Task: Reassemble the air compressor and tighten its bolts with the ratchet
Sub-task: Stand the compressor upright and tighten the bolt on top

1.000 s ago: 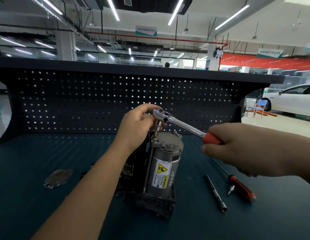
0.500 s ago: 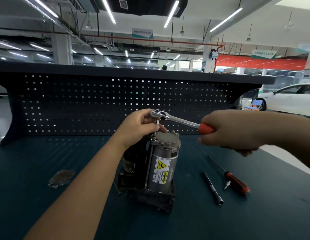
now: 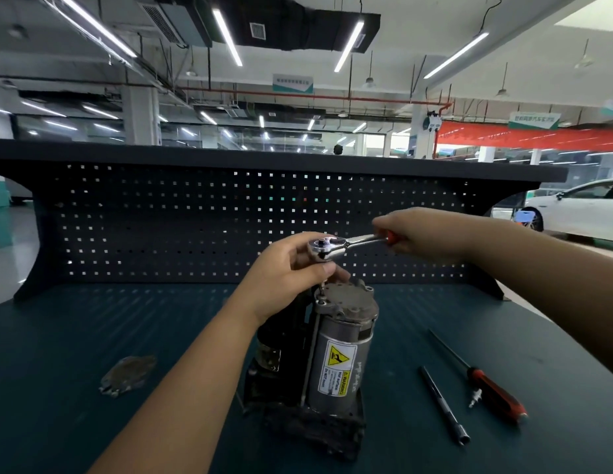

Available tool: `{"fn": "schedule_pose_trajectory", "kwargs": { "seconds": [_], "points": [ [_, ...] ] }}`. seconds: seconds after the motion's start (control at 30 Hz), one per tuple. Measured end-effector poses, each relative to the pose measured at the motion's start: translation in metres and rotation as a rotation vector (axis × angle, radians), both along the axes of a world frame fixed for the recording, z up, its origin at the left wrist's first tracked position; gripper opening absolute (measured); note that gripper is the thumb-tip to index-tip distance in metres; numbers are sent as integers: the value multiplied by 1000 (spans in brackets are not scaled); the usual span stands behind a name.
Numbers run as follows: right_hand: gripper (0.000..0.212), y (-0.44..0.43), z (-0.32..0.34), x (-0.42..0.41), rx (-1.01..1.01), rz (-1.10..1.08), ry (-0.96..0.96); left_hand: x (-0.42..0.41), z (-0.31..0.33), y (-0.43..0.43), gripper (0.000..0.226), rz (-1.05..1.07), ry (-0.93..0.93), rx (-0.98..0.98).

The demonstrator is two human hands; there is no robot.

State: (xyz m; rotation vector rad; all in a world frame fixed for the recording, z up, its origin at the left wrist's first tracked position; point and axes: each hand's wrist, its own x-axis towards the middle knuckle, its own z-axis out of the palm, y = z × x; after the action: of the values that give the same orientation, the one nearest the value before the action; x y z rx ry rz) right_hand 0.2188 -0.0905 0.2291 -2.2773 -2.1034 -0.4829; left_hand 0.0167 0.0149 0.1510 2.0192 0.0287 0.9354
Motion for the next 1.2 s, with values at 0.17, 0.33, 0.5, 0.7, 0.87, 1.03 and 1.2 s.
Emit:
{"fn": "schedule_pose_trajectory", "kwargs": {
  "seconds": [0.17,0.33,0.5,0.7,0.87,1.03,1.2],
  "points": [
    [32,21,-9,10,-13,29,40,3,2,5,33,-15,15,-19],
    [39,15,-28,21,-40,40,82,2,0,7,34,31,83,11],
    [32,-8,-31,27,-2,66,109,3,-2,8,11,91,110,86],
    [19,-32,-28,20,-55,-1,137,10,0,5,8,138,140,104],
    [35,-82,-43,8,50,-59,160,7,-2,5,11,182,133,99],
    [42,-125,-53,-18,359,68,228,5,-2,1,13,191,110,85],
    [39,-134,-69,-46,681,229,133,9,-3,-4,11,194,33,31]
  ]
}}
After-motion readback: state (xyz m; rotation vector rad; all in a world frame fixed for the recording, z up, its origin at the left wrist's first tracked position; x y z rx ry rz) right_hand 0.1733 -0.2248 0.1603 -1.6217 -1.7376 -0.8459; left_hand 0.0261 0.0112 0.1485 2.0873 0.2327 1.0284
